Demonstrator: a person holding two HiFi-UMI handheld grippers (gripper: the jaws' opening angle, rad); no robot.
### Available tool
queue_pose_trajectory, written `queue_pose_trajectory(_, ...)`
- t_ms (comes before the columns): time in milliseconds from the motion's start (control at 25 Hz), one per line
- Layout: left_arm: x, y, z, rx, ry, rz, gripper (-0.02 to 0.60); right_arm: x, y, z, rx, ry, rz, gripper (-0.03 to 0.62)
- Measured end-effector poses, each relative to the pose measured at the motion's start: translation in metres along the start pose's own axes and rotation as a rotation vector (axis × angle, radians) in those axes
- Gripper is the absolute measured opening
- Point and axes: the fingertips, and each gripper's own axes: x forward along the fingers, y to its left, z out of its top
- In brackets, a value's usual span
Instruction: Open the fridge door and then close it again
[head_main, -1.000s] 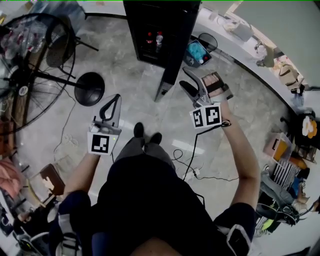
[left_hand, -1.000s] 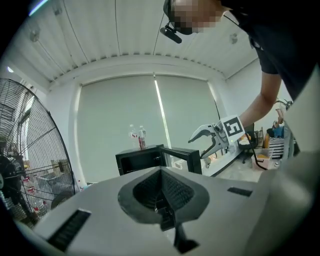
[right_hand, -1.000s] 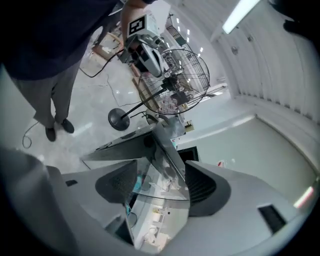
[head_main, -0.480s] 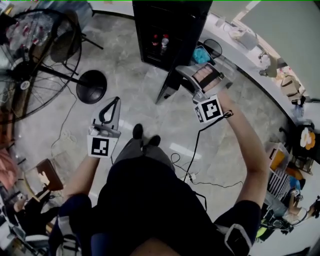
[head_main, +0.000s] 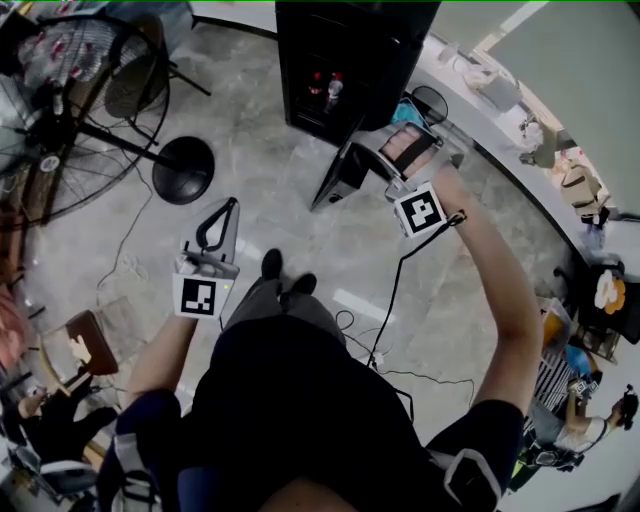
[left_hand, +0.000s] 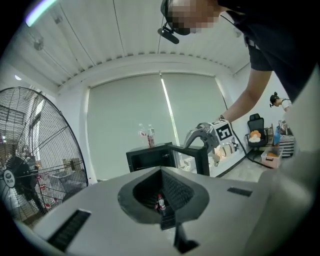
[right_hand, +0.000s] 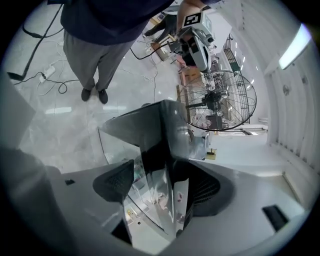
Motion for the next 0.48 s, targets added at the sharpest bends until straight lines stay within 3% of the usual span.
queue_pose_trajectory(480, 0.0036, 0.0001, -0.0017, -0.012, -0.004, -0.014, 0.023, 0.0074, -0.0098, 0.0037, 0.026, -0.008, -0.002, 0.353)
